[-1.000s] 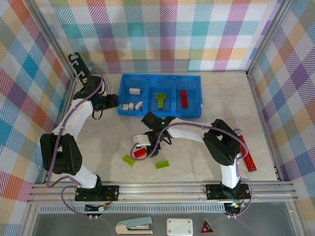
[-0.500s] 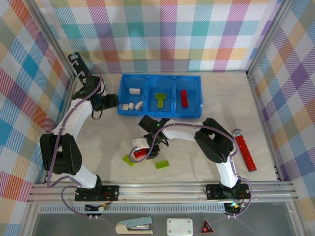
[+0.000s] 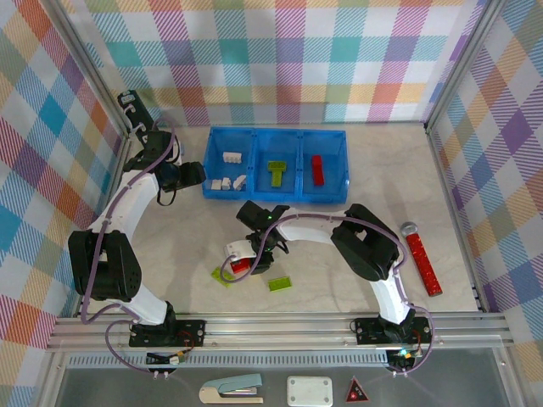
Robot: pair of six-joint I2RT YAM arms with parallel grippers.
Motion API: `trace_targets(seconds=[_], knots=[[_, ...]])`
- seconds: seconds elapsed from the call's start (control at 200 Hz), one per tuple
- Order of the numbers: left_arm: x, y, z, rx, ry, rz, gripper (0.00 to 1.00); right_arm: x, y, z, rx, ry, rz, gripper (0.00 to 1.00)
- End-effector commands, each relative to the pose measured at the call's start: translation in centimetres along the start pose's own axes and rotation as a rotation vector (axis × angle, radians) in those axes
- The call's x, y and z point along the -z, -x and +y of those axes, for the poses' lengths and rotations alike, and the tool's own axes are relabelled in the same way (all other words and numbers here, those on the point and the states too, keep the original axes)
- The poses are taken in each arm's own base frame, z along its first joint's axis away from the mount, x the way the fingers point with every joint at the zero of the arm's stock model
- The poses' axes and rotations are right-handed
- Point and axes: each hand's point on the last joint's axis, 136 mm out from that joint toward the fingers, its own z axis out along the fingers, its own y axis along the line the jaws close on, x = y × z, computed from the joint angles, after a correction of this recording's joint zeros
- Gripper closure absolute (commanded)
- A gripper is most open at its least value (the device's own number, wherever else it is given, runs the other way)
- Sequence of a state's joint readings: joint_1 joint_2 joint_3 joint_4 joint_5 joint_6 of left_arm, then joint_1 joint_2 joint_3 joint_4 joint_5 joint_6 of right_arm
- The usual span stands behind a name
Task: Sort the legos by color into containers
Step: Pick up the lego from the bottom-center of the table.
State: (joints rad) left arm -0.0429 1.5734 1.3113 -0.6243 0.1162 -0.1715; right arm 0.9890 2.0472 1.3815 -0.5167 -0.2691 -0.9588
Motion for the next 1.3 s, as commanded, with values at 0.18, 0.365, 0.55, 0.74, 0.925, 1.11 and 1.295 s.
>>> trace_targets(seconds=[0.18,0.365,0.55,0.74,0.925,1.11,1.295], knots=[[-0.4,-0.2,0.2,0.034,-0.021,0.014,0.30,0.7,0.7,0.5,0.029,0.005,-0.007,0.62],[-0.8,-0.3,0.2,0.040,-0.024,0.025,0.30,2.1,0.5,1.1,0.020,-0.005,-0.003,0.67],[-1.0,-0.3,0.1,0.046,-0.030,0.032,0.30,3.7,0.3,1.5,-0.075,-0.033,-0.036,0.68],[-0.8,-0.3,0.1,0.046,-0.031,0.028,0.30,4.7,-0.2,0.7,-0.281,-0.109,-0.052,0.70],[-0.7,-0.2,0.0,0.045,-0.037,0.027,0.31,5.8,-1.9,-1.0,-0.558,-0.246,-0.049,0.71],[-0.5,-0.1,-0.2,0.048,-0.047,0.024,0.30,7.6,-4.9,-2.5,-0.852,-0.376,-0.024,0.72],[-0.3,-0.1,-0.1,0.047,-0.043,0.020,0.30,10.4,-7.8,-3.7,-1.140,-0.484,-0.026,0.74]])
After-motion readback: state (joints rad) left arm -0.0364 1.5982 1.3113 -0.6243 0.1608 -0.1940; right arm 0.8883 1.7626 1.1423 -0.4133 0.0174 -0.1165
